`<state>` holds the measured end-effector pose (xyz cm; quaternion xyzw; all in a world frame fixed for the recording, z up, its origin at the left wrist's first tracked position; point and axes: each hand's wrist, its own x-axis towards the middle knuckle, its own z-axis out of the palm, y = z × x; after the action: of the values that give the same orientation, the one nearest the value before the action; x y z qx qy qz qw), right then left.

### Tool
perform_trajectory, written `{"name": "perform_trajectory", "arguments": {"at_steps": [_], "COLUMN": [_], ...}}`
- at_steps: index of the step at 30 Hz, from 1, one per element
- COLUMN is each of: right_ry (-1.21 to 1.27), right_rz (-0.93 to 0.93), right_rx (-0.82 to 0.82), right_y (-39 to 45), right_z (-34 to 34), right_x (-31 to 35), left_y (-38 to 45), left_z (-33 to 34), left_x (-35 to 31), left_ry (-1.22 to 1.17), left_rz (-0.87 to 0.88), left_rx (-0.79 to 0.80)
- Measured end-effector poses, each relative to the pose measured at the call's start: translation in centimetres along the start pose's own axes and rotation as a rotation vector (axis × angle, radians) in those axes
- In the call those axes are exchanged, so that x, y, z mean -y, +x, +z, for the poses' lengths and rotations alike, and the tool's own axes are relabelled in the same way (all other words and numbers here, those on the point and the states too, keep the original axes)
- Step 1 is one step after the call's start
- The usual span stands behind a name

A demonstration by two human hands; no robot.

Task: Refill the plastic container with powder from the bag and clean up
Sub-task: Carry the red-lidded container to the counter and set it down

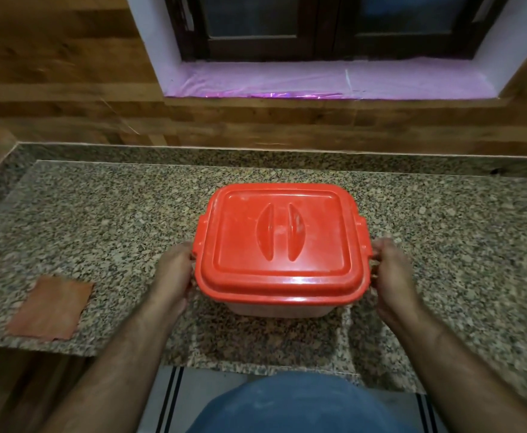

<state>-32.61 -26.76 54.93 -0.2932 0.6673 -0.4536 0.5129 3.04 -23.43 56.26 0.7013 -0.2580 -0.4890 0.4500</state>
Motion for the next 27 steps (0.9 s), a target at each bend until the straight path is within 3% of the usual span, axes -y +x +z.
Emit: {"name": "perform_trajectory", "arguments": {"at_steps": [2,3,7,9,11,14,27], "right_ry": [-0.071,-0.109,-0.257,-0.453,-0.628,-0.438,-0.417], "right_rz": [-0.152,-0.219,-0.367,-0.337,-0.186,0.027,-0.072], "right_rx": [-0.115,-0.098,-0.020,-0.030,-0.004,0.165,0.081], "right_y": [-2.2,-3.3,-5.5,-5.3,-4.9,-4.6,-5.1], "right_z": [0.5,0.7,1.6,2.1,2.2,1.7,1.7], "right_x": [2.5,3.6,6.0,6.5,7.4,8.4,9.5], "left_y": [-1.6,-2.5,-5.2,-5.5,-5.5,-5.5,-4.7], "left_z": [0.5,0.7,2.2,2.7,3.0,3.3,3.3], "left_x": [-1.5,-2.3,-4.2,-4.3,-4.3,-4.0,-3.6], "left_ry": [0.012,0.024,0.068,0.058,0.088,0.131,0.151], "left_rz": [0.131,0.184,0.214,0.212,0.217,0.238,0.255], "left_rx": [-0.103,-0.118,0.074,0.054,0.021,-0.006,-0.071]}}
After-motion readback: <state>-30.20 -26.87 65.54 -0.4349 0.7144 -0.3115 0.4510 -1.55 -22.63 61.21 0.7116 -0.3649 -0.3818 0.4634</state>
